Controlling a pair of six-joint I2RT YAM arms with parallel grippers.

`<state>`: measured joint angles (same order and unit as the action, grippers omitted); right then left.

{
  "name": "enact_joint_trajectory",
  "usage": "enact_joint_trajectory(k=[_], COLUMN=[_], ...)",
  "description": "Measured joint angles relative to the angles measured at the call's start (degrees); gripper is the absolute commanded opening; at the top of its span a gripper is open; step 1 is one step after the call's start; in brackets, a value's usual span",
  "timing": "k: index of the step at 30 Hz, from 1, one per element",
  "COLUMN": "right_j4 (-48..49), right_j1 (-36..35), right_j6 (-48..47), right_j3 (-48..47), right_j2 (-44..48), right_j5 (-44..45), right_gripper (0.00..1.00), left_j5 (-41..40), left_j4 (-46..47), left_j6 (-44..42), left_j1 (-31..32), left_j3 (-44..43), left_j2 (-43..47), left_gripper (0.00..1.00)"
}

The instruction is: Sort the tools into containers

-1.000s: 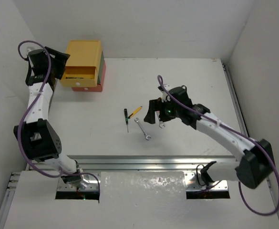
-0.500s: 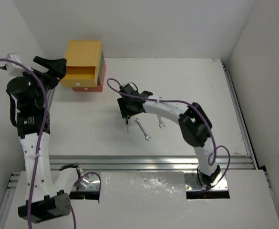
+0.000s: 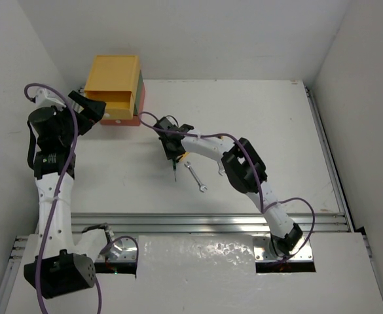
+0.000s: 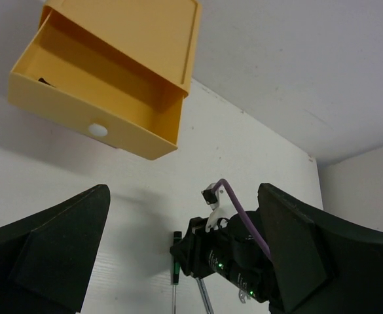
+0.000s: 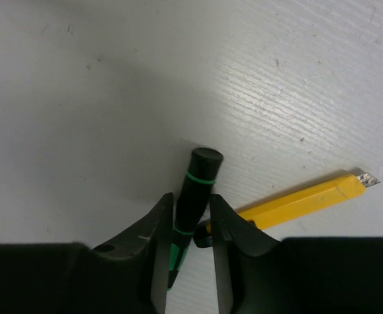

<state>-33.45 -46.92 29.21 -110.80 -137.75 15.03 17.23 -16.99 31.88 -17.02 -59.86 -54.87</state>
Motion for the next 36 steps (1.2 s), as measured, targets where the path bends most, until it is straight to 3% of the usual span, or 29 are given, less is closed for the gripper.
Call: enact_joint_trajectory(k=[3,6,9,13,15,18,21,26,28,30,31,36], right_j4=[0.5,2.47,7.61,18.29,24.35,31.04,38.88,45.13,45.42,45.18,45.13,45.27], right_j1=[0.0,0.0,0.13,0.28,0.28,0.28,0.28,0.28,0.28,0.28,0.28,0.28], right_j6=[-0.22,-0.33,-0.59,-1.51,-1.92,-2.25,-2.21,-1.42,-0.79,-0.46,-0.24,0.66], right_j3=[0.22,2.25,11.5,32.44,43.3,51.67,53.62,55.41,56.17,56.59,56.61,56.59], right_j2=[0.0,0.96,6.32,22.1,32.92,47.06,56.22,60.7,60.94,60.94,60.94,60.94], right_j5=[-0.09,-0.33,-3.06,-12.13,-17.92,-25.81,-32.72,-38.66,-39.89,-40.76,-41.03,-41.9], right_gripper=[0.09,0.06,0.02,0.0,0.0,0.0,0.0,0.0,0.0,0.0,0.0,0.0], left_j5=[0.87,3.04,6.36,9.31,10.19,11.41,13.51,13.92,13.99,13.94,13.97,13.6], left_j4=[0.04,1.49,3.26,6.54,9.62,14.58,21.05,28.63,31.01,32.76,33.64,36.5], left_j6=[-0.39,-0.57,-0.02,2.89,5.16,9.03,13.68,18.23,19.52,20.44,20.96,22.1], left_j1=[0.0,0.0,0.33,4.44,10.03,18.53,23.96,30.16,32.57,34.16,34.75,36.63], left_j3=[0.87,3.43,8.41,16.46,20.83,25.44,28.3,29.22,29.22,29.22,29.24,29.55], left_j2=[1.49,4.02,6.69,9.49,10.91,12.35,13.25,13.53,13.53,13.53,13.53,12.61], left_gripper=[0.94,0.94,0.94,0.93,0.93,0.91,0.84,0.82,0.71,0.67,0.59,0.49])
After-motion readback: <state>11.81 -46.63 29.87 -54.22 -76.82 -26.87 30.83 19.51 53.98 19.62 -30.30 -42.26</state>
